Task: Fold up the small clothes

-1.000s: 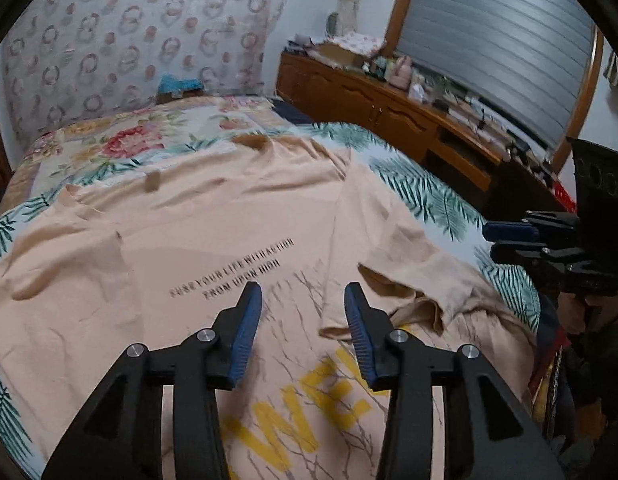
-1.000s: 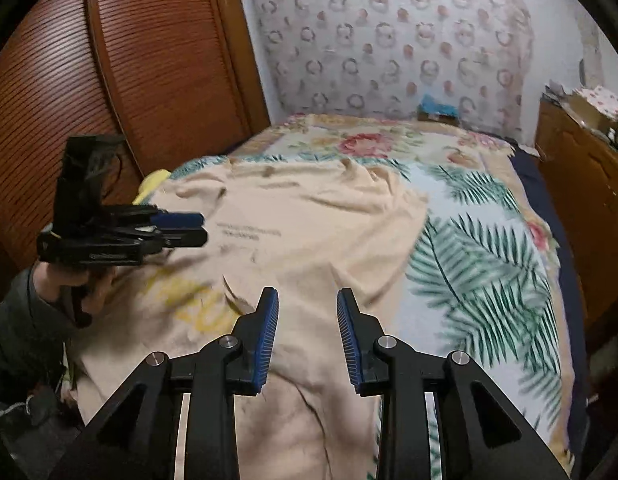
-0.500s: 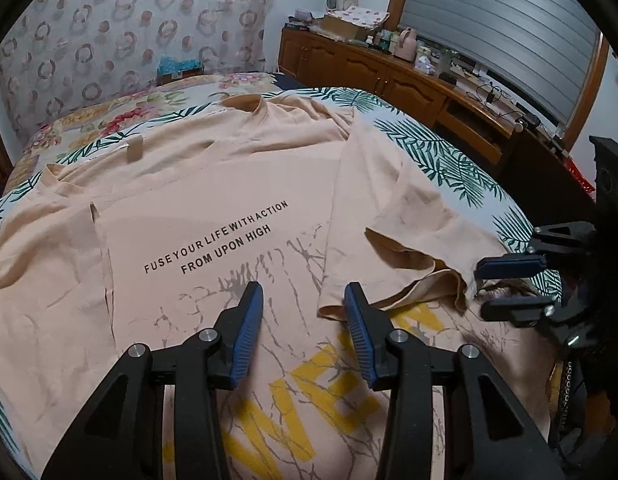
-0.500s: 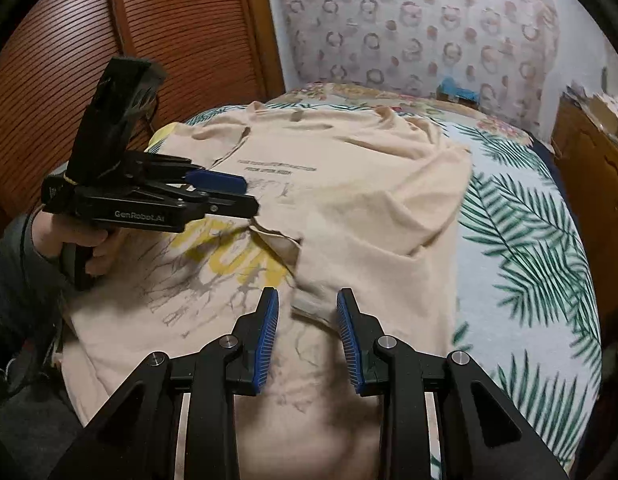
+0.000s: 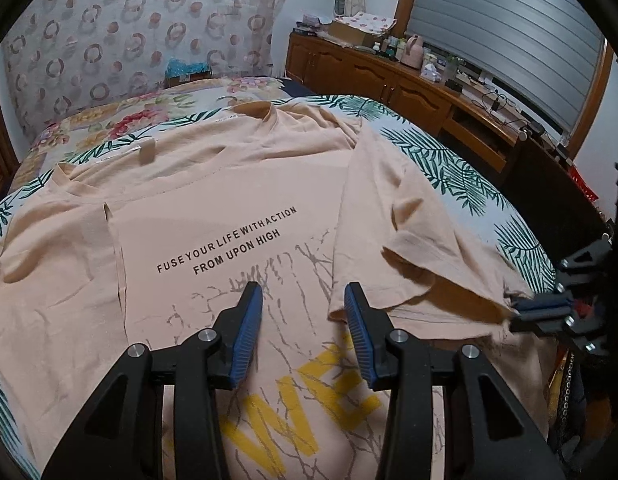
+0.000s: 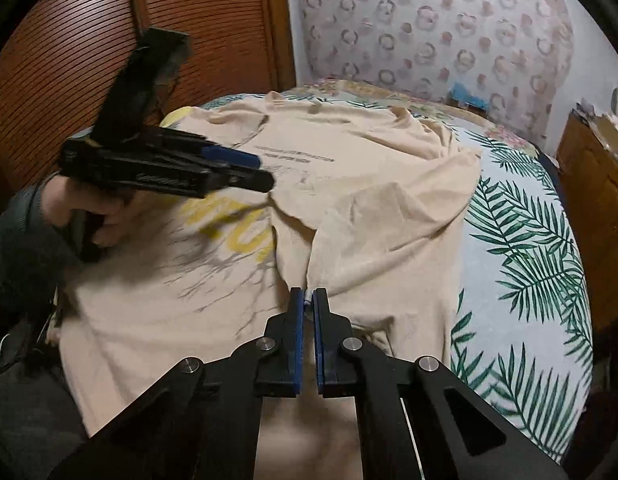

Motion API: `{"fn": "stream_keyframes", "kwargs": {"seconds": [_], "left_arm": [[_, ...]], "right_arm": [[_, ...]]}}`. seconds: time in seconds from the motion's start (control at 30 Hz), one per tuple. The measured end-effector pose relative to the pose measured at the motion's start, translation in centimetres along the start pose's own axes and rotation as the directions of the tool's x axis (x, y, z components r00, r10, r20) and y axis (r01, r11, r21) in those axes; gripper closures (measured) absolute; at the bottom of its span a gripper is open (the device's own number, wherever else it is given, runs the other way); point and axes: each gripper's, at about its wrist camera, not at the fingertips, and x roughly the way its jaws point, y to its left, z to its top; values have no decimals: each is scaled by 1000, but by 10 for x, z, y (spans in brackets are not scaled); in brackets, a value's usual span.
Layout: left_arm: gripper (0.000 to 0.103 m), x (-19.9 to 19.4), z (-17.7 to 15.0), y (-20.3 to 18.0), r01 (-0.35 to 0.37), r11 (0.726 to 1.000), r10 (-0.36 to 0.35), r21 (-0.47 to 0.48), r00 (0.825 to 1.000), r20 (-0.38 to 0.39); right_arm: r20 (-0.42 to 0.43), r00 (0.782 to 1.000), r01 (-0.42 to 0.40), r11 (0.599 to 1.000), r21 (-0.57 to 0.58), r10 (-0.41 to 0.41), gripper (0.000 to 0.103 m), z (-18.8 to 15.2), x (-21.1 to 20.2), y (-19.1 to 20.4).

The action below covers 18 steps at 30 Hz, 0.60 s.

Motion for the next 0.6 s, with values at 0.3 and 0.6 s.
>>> {"fn": "stream_keyframes", "kwargs": {"seconds": [0.3,0.6], "left_arm": [[59,17,3,-14,55,998,-54,12,997,-48],[62,17,-3,-42,41,995,-36,95,998,-55]], "right_arm": [[-36,998,60,998,10,-60,99,-25,-28,-7],[44,984,165,980,109,-171,65,-27,-36,-28]]}}
